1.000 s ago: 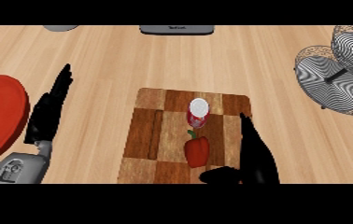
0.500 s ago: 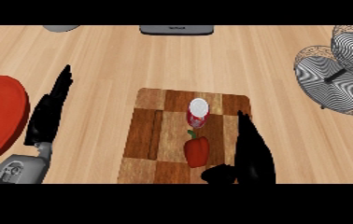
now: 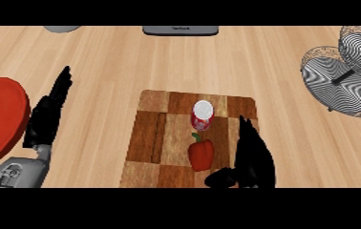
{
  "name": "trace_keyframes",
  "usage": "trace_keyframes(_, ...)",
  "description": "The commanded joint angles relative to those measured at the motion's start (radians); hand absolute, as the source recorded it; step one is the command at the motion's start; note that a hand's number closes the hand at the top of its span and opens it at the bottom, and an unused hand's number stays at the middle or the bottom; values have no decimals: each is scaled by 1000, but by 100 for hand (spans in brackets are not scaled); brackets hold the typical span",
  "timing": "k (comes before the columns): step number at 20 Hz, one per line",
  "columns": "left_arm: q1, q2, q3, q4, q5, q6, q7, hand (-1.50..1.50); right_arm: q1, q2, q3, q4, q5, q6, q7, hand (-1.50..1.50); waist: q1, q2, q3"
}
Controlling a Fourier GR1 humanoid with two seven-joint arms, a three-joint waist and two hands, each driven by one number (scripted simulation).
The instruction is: Pick the bell pepper from the cutting board and place it in the tiered basket
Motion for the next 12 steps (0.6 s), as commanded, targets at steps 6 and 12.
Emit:
trace_keyframes(6,0,6,11,-9,-2,-17,-2,0,-18,14,17,46,-26,-35,240,-150,3,-1,0)
trace_keyframes(12,-1,-19,-12,-5,-18,-19,8,0,-50,14,1,76,-65,-38,240,-150,3,0,1)
